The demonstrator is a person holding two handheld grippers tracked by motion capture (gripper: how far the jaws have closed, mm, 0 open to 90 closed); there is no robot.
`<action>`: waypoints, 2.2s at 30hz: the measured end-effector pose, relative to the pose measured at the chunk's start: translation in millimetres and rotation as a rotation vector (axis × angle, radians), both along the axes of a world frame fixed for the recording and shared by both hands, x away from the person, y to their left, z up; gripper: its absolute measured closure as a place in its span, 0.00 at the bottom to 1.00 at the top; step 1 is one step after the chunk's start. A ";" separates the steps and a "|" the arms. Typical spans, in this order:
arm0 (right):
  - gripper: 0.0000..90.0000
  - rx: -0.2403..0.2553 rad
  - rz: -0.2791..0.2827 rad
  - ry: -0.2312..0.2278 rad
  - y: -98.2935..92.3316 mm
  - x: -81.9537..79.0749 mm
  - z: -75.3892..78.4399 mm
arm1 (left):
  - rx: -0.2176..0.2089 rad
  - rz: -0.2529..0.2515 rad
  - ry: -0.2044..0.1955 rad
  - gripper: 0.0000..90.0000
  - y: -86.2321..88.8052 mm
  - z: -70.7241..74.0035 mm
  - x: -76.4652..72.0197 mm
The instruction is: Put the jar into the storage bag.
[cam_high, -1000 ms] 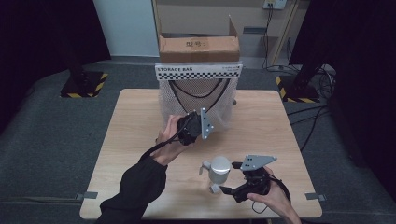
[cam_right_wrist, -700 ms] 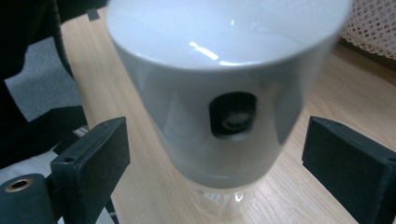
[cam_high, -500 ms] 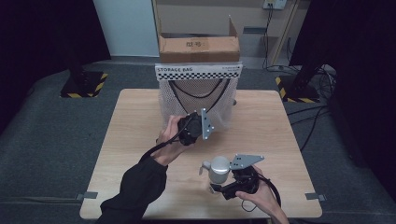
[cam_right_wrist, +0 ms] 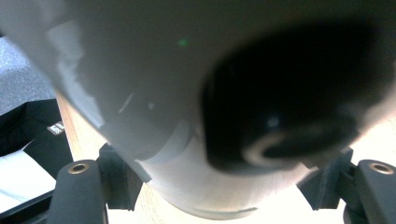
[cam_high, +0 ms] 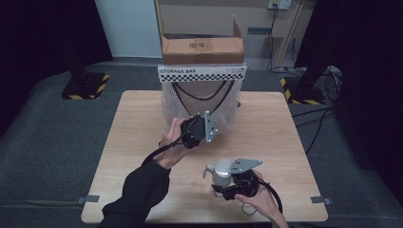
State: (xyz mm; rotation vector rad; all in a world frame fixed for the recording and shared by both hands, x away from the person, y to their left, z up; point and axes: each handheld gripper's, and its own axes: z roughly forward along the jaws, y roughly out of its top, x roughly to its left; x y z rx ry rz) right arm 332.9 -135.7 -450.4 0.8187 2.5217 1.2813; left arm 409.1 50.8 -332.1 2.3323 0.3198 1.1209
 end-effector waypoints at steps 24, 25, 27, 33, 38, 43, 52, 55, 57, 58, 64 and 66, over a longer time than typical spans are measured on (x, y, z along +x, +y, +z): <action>0.35 0.114 -0.059 -0.077 -20.5 8.8 47.0 | -0.004 -0.001 0.001 0.95 2.3 -2.4 1.2; 0.35 0.120 -0.064 -0.086 -22.0 9.5 50.8 | -0.004 -0.001 0.001 0.95 2.3 -2.4 1.2; 0.35 0.128 -0.068 -0.096 -24.2 10.8 56.6 | -0.011 -0.002 0.002 0.95 1.6 -3.0 1.1; 0.35 0.161 -0.093 -0.145 -31.7 20.0 83.2 | -0.007 -0.004 0.005 0.94 0.7 -4.8 2.2; 0.35 0.177 -0.110 -0.179 -35.6 26.3 102.1 | -0.011 -0.004 0.007 0.94 1.2 -5.2 3.0; 0.35 0.205 -0.129 -0.234 -37.9 36.6 130.7 | -0.002 -0.005 0.010 0.94 0.4 -6.0 3.6; 0.35 0.214 -0.142 -0.290 -30.6 54.2 159.7 | -0.016 -0.007 0.010 0.94 0.8 -6.0 4.0; 0.35 0.223 -0.153 -0.315 -27.2 61.2 171.2 | -0.011 -0.007 0.012 0.94 1.3 -5.8 4.0; 0.35 0.237 -0.153 -0.319 -25.9 63.8 175.5 | -0.009 -0.007 0.011 0.94 1.5 -5.4 4.2; 0.35 0.239 -0.156 -0.319 -24.7 65.6 177.9 | -0.008 -0.007 0.010 0.94 1.6 -5.2 4.2; 0.35 0.230 -0.160 -0.329 -17.1 72.2 185.6 | -0.008 -0.009 0.007 0.94 0.5 -5.1 4.0; 0.35 0.234 -0.159 -0.337 -12.5 76.0 189.1 | 0.002 -0.008 0.010 0.94 0.5 -5.0 4.2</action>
